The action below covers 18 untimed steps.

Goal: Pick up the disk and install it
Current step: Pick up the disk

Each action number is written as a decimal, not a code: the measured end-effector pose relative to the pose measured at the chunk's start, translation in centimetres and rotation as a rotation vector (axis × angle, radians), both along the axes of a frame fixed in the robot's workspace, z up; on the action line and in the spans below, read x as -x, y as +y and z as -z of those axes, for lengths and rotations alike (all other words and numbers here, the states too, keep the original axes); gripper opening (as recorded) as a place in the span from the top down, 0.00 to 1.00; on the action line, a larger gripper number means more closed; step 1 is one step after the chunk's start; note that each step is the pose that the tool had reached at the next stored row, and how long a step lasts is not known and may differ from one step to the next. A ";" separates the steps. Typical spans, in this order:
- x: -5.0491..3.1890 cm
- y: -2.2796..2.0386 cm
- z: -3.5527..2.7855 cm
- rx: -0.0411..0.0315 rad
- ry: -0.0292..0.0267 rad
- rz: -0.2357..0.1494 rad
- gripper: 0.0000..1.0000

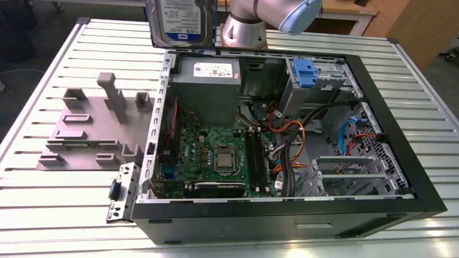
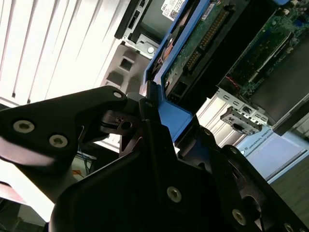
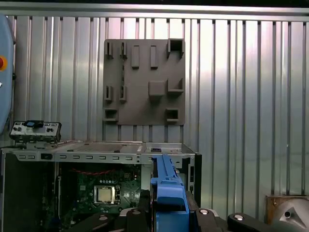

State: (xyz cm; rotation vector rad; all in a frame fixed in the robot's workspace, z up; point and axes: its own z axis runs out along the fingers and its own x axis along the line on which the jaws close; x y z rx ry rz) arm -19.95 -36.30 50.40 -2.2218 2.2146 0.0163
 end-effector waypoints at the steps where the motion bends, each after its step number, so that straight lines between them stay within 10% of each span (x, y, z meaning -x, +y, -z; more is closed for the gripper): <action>1: -0.09 0.00 0.00 0.0000 0.0000 0.000 0.64; 18: -1.66 0.00 0.00 0.0000 0.0000 0.000 0.64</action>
